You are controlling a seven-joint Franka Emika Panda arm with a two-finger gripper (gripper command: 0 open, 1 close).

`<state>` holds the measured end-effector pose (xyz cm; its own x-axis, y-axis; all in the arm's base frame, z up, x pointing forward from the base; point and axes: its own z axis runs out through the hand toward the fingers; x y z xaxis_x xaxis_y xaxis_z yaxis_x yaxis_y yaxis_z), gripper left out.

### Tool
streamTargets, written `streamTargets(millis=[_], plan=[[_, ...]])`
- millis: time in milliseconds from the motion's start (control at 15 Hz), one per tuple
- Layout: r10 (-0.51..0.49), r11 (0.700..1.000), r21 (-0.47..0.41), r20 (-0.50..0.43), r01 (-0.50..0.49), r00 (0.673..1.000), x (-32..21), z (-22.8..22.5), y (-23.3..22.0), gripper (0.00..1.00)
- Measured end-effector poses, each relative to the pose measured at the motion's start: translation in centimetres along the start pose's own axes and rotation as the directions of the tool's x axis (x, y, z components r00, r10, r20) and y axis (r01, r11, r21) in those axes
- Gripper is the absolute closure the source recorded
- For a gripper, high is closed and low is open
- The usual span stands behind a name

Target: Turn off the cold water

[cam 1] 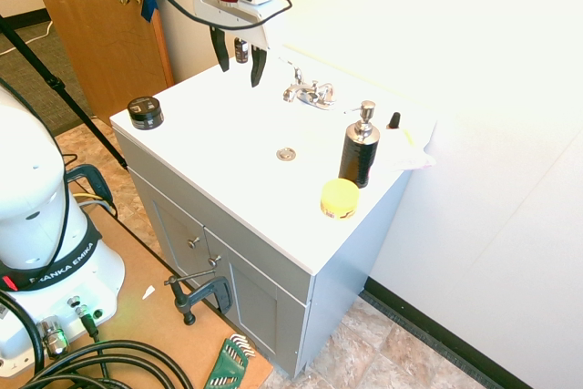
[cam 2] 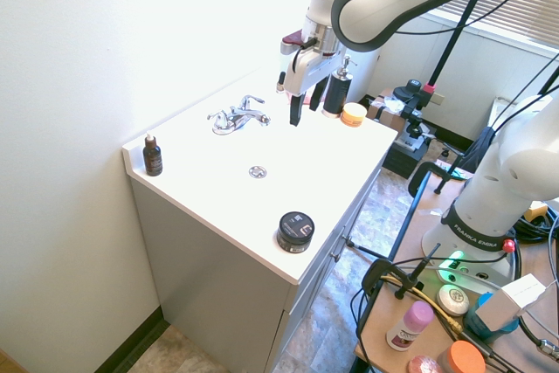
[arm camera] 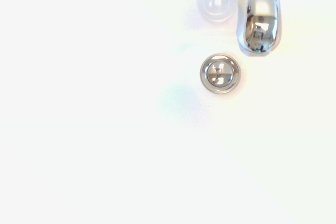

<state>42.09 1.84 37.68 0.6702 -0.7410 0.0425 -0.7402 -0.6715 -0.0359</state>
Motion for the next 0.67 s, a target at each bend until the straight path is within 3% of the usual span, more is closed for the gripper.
streamTargets(millis=[133,333,667], plan=[[0.011,1.000,0.006,-0.005,-0.011,1.000,0.1,-0.1,0.0,0.00],[0.107,0.993,0.056,-0.096,-0.102,0.990,2.6,-0.8,-1.5,0.00],[0.212,0.977,0.020,-0.184,-0.212,0.960,9.9,2.5,-5.0,0.00]])
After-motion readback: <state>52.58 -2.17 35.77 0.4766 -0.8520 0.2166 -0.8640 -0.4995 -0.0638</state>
